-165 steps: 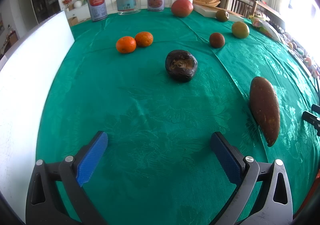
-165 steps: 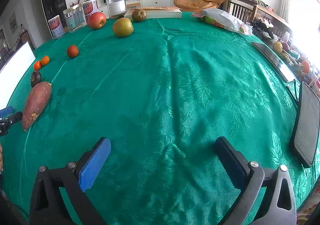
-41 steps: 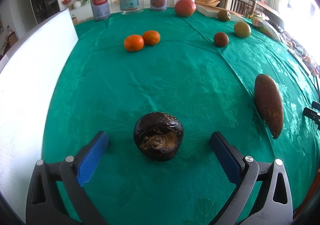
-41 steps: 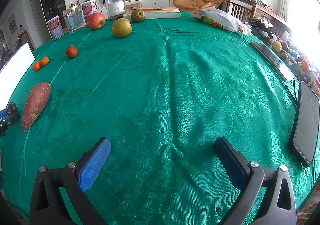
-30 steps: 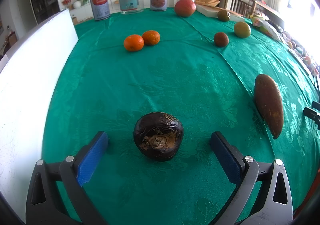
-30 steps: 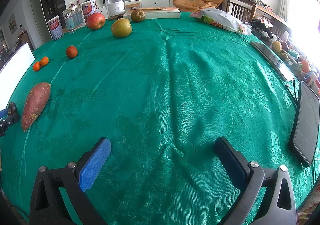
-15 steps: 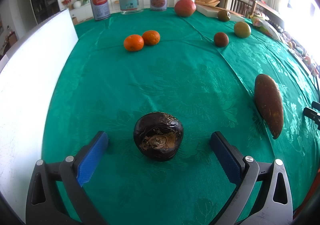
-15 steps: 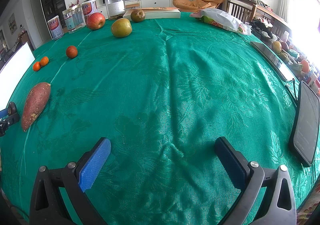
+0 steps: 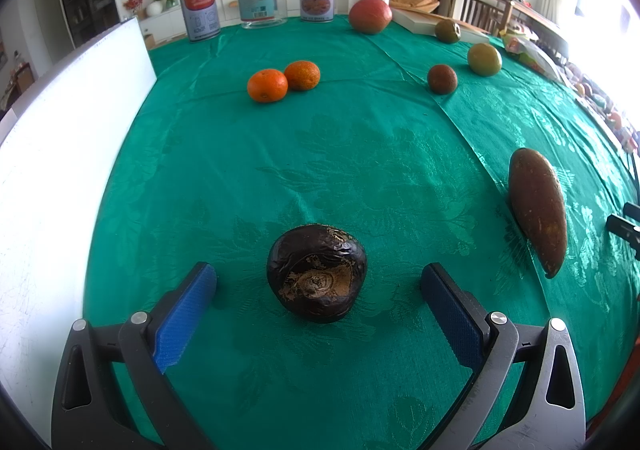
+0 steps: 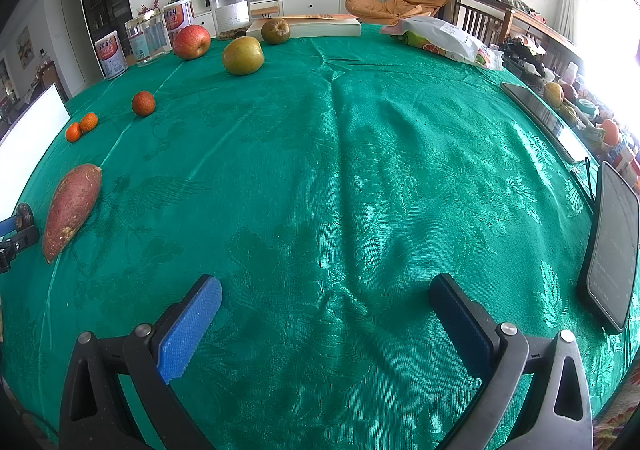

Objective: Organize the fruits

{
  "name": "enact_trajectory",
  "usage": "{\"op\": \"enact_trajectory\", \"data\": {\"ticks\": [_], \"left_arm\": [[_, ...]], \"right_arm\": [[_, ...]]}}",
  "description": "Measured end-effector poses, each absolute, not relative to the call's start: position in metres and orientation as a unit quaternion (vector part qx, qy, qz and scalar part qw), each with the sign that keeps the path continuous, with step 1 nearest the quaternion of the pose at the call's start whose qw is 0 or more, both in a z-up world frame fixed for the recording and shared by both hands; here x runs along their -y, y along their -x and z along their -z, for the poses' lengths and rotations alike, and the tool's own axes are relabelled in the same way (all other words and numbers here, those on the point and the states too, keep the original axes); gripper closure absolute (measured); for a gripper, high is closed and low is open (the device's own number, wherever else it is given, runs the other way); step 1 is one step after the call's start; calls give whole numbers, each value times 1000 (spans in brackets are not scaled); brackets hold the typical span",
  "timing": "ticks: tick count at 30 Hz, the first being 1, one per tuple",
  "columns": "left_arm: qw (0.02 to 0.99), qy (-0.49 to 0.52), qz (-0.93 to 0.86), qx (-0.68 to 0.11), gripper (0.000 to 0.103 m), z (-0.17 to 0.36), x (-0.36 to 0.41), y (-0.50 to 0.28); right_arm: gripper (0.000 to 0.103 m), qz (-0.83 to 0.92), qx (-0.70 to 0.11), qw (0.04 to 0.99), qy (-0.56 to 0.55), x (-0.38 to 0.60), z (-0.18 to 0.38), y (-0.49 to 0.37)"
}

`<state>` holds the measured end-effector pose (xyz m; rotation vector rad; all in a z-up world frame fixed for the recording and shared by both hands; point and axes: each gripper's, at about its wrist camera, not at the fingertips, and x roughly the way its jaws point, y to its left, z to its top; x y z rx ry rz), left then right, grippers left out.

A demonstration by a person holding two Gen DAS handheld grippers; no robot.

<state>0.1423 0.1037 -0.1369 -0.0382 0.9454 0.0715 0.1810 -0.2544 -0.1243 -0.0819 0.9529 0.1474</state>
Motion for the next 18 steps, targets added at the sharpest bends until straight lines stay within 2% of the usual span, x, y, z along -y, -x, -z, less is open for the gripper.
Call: {"op": "enact_trajectory", "data": {"ticks": [10,12,16,18], "left_arm": [[890,18,-34,-455,1,137,-104,-142],[889,18,-35,-455,1,137,-104,-142],[890,18,-34,-455,1,137,-104,-142],[890,19,-34,-455,1,137,-104,-142]], "right_arm": [[0,-71,-459,885,40,254,125,-182],[0,-66,-482,873,41,253,123,-189],[4,-104,-479,870,-58,236,82,-216],[4,-131,-479,866,-58,203,64,-238]]}}
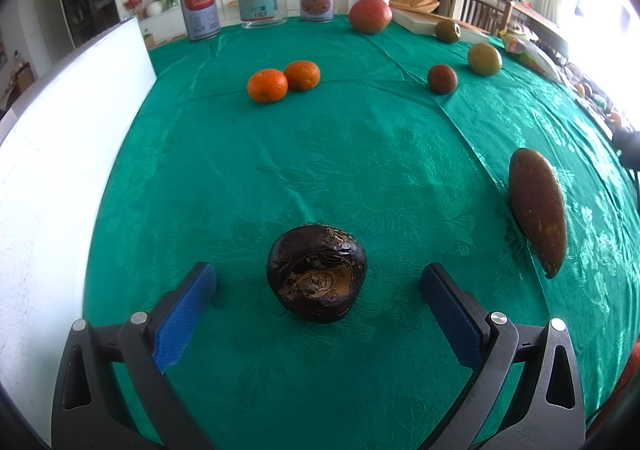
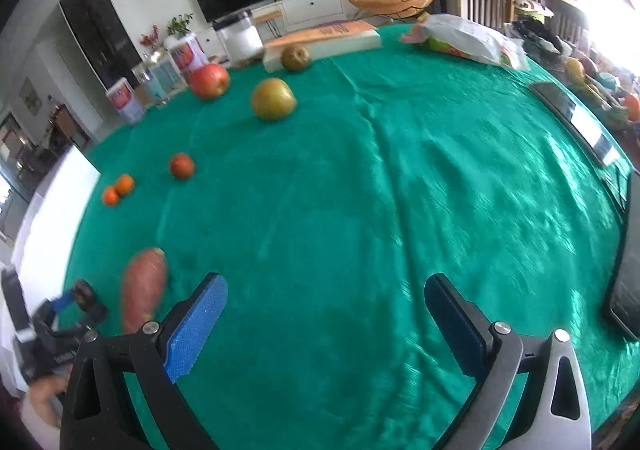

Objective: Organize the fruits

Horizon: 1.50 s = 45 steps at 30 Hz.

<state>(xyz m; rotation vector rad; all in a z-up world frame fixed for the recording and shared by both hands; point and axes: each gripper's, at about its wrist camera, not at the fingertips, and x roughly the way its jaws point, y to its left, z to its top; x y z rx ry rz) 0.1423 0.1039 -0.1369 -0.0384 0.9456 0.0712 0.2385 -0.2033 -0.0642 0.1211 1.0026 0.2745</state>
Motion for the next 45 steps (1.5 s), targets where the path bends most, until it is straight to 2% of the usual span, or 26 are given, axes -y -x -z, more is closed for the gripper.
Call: {"op": "enact_trajectory", "data": {"ticks": [2,5,10,11,12,14,17,18,19,28,29,32,33,36,40,45], "left_arm": [[890,19,-34,-455,1,137,-104,-142],[890,19,-34,-455,1,137,-104,-142],[890,19,-34,-455,1,137,-104,-142],[890,19,-34,-455,1,137,-104,-142],[890,19,-34,-455,1,137,-104,-142],[890,19,-34,-455,1,137,-104,-142],[890,19,-34,-455,1,137,-104,-142],[889,19,-34,-455,1,137,-104,-142],[889,19,-34,-455,1,137,-104,-142],[890,23,-28,-455,1,138,-102,-142],[890,22,-28,-455,1,138,-102,-142],[889,20,-29,-456,1,139,-101,-142],[889,20,-29,-456,1,138,-102,-142],[889,20,-29,-456,1,138,-102,-142],[890,25,-25,-455,1,138,-103,-142],[882,101,21,-459,2,128,-126,-135]], "right_arm": [[7,-163,-493,853,-47,162,62,-266],[31,-195,-522,830,-24,103,77,-305],[36,-204,-530,823,20,38,103,-337],[42,-200,-537,819,36,31,110,-341],[59,-193,-546,813,53,25,118,-344],[82,-173,-536,823,73,24,120,-343],[87,-184,-528,828,36,41,112,-332],[101,-184,-522,832,29,49,107,-325],[103,-187,-518,835,17,57,102,-318],[101,-190,-521,831,-48,115,86,-287],[97,-185,-522,830,-61,122,86,-286],[64,-178,-515,832,-104,144,82,-287],[60,-174,-512,834,-115,150,80,-289],[60,-172,-511,832,-132,155,76,-298],[60,-195,-522,824,-100,125,77,-315],[60,-195,-528,825,-56,79,90,-349]]}}
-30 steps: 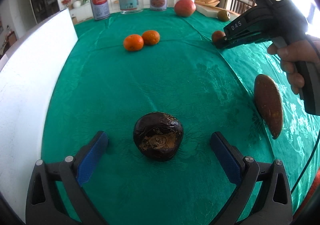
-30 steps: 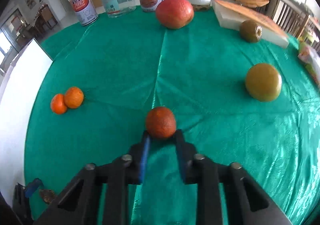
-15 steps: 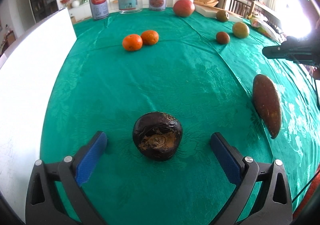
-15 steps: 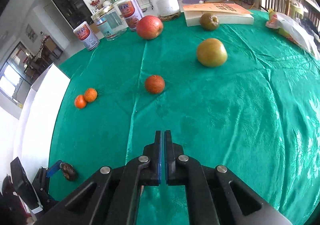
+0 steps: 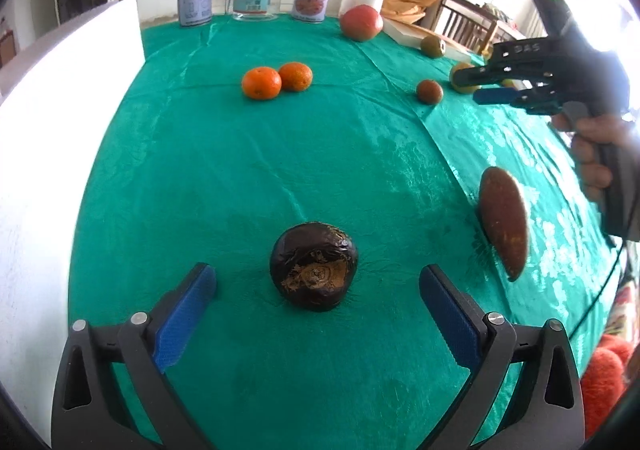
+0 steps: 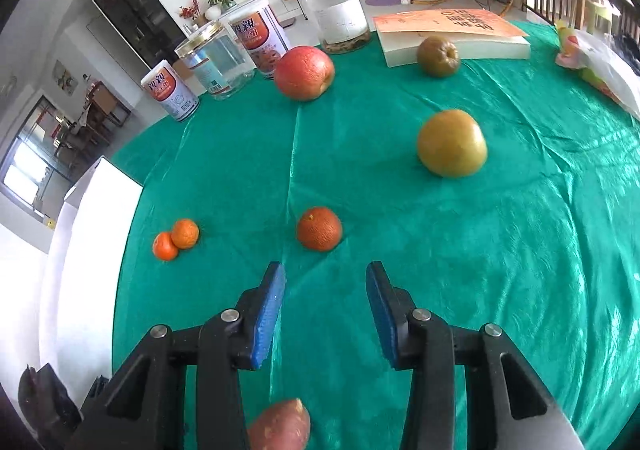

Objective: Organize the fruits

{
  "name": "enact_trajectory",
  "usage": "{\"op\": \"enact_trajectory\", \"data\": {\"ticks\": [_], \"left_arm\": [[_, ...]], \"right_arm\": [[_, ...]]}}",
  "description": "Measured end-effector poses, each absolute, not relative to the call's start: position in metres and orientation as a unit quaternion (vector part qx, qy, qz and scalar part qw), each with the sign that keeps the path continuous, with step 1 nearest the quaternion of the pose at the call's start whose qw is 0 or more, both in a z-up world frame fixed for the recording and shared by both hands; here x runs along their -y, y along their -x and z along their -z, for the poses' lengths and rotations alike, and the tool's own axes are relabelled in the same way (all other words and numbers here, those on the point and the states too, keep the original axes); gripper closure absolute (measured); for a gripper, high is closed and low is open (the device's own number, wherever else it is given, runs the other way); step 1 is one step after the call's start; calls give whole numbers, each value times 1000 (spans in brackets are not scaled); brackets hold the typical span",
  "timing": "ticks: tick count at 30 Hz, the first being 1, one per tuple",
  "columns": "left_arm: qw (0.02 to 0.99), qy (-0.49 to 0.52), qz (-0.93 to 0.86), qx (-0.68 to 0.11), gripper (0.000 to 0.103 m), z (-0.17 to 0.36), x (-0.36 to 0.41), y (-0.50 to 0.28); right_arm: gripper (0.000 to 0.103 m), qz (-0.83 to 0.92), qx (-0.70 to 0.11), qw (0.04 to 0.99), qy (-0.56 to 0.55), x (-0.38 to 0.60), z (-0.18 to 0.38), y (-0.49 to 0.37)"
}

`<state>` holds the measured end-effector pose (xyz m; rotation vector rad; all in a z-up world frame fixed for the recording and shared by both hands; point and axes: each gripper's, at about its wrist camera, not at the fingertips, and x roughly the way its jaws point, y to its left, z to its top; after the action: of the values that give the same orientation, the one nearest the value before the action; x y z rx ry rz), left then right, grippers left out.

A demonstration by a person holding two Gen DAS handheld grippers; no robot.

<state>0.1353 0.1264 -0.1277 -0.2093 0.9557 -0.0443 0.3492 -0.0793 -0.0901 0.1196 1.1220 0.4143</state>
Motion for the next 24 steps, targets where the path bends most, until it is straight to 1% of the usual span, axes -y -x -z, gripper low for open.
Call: {"op": "enact_trajectory", "data": {"ticks": [4,5,6,7,8,9,10,11,13,14,17,19,24], "left_arm": [[882,101,26,-459,3,122,-135,-133],[883,96,30,-459,3,122,-133,-134],[883,91,34,-460,3,122,-131,-135],[883,86,38,-460,3,123,-128,-136],[883,79,40,-460,8,124,-125,-136],[883,74,42,-461,22,125,-123,-137],[882,68,42,-464,29,127,-120,-139],[886,56,34,-460,31,126,-118,-140],[889,55,38,-453,45,124,-115,-143],[890,53,34,-452,62,124,-115,-144],[893,54,24,-446,62,122,-114,-142],[891,93,36,-443,62,113,-121,-131],[891,173,83,-412,62,52,-146,-76]], "right_arm": [[60,-191,-547,815,-16,53,111,-373],[62,-193,-551,812,-9,48,115,-376],[72,-194,-552,811,1,45,118,-376],[72,-195,-549,813,6,43,118,-375],[73,-194,-547,815,6,44,118,-373],[73,-196,-545,815,0,46,117,-370],[74,-197,-541,817,-7,49,114,-366],[74,-199,-535,821,-13,53,109,-360],[74,-205,-525,826,-20,62,99,-348],[74,-208,-522,827,-23,66,93,-341],[74,-215,-517,828,-33,78,77,-317],[74,-230,-514,826,-36,78,66,-296],[74,-325,-498,802,-53,36,30,-233]]}}
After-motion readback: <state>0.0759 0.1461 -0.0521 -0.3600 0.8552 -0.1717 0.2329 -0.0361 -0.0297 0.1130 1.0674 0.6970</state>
